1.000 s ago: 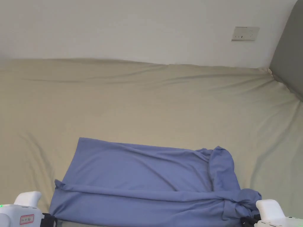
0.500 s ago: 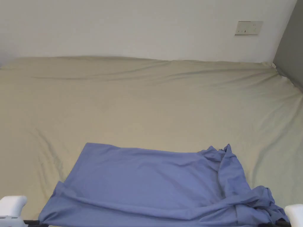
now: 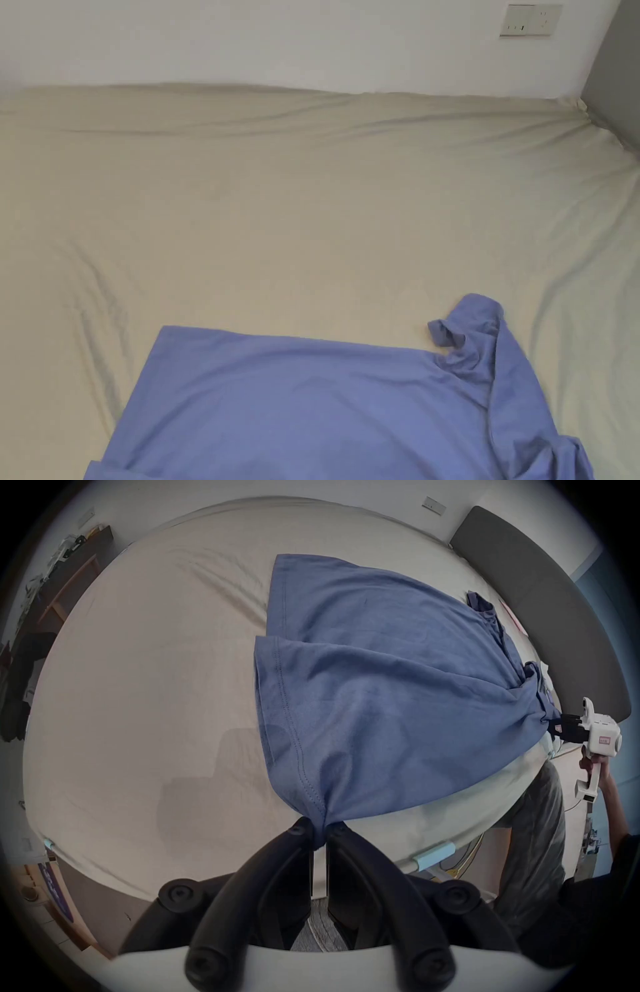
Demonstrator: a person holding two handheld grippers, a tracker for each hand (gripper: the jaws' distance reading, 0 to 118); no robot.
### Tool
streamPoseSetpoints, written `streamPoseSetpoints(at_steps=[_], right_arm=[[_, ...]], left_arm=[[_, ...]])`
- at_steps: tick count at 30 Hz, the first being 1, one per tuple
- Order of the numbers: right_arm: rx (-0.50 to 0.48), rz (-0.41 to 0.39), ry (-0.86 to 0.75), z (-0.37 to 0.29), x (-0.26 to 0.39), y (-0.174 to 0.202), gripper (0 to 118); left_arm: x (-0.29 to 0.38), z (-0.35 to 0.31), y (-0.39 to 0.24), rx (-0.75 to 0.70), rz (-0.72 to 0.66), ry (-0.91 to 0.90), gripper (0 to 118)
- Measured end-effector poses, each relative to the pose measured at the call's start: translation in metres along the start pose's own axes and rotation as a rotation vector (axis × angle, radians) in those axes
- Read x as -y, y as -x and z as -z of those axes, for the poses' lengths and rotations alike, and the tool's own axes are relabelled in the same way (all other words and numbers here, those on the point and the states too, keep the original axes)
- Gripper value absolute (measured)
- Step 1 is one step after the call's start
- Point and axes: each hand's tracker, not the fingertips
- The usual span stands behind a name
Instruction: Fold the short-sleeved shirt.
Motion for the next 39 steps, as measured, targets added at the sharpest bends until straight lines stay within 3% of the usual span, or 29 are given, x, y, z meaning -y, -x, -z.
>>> streamPoseSetpoints(at_steps=[4,8,13,15,17,18,20,23,26,28,32,35,38,39], right_arm=[[0.003,0.000,0.043,0.020,0.012,0.000,14],[0.032,-0.078,0.076,0.040,0.016,0.005,14],[-0.016,-0.056,0.068,0.033,0.015,-0.007,19],[0.003,-0.062,0.066,0.030,0.020,-0.005,39],[0.044,-0.078,0.103,0.023,0.023,-0.003,63],[0.030,-0.074,0.099,0.017,0.026,-0.004,68],[-0.058,-0.062,0.063,0.000,0.031,-0.005,83],[-0.051,-0.045,0.015,-0.028,0.026,-0.008,84],[-0.040,0.039,-0.123,-0.048,0.008,-0.017,84],[-0.013,0.097,-0.203,-0.055,-0.007,-0.021,84],[0.040,0.151,-0.274,-0.059,-0.041,-0.021,84],[0.041,0.157,-0.290,-0.069,-0.051,-0.021,84],[0.061,0.162,-0.304,-0.078,-0.050,-0.022,84],[0.060,0.172,-0.303,-0.080,-0.049,-0.026,84]], left_arm=[[0.006,0.007,0.003,0.029,-0.041,0.017,4],[0.008,0.023,0.003,0.008,-0.028,0.058,4],[0.005,0.038,0.011,-0.007,-0.037,0.080,7],[0.006,0.034,0.018,0.035,-0.094,0.085,34],[0.006,0.021,0.026,0.083,-0.149,0.076,88],[0.005,0.008,0.028,0.115,-0.163,0.039,94],[-0.005,-0.017,0.036,0.123,-0.176,-0.055,94],[-0.049,-0.048,0.049,0.015,-0.167,-0.192,100],[-0.115,-0.054,0.040,-0.162,-0.144,-0.411,106],[-0.160,-0.034,0.041,-0.190,-0.141,-0.500,111],[-0.257,0.054,0.047,-0.100,-0.177,-0.352,113],[-0.303,0.113,0.051,-0.205,-0.173,-0.166,113],[-0.320,0.152,0.059,-0.279,-0.144,-0.190,109],[-0.320,0.160,0.062,-0.231,-0.151,-0.143,109]])
